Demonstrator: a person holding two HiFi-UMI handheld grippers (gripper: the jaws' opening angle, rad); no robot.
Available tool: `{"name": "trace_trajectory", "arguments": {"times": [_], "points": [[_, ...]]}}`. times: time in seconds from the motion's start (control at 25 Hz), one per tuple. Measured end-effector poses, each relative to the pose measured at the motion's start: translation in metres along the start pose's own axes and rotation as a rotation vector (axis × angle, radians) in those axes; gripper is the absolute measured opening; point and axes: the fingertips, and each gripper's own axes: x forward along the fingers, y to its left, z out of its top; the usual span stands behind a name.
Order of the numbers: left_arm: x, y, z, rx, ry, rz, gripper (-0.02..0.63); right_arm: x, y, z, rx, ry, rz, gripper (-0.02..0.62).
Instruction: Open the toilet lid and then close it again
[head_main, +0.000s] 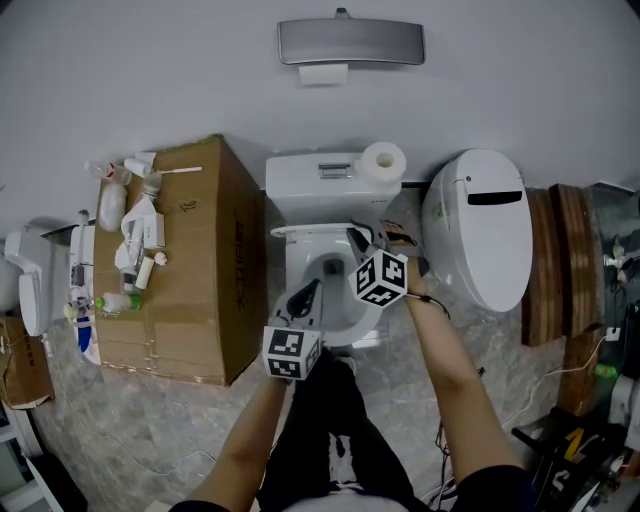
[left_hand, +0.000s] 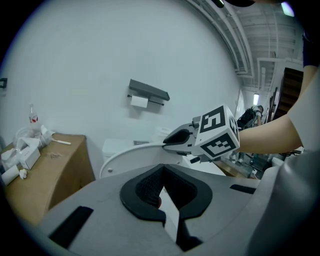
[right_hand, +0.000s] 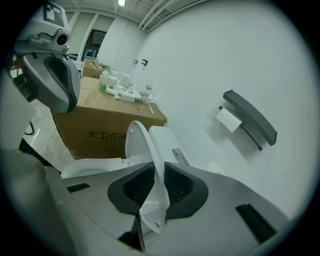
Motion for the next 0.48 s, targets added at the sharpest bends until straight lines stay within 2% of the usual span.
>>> {"name": "trace_trajectory", "arguments": {"times": [0.48], "points": [[-0.012,0.002,-0.007,-0.039,-0.009,0.020,0.006,-0.009,0.015,-0.002,0.027,-0.006,0.001,0.052]]}}
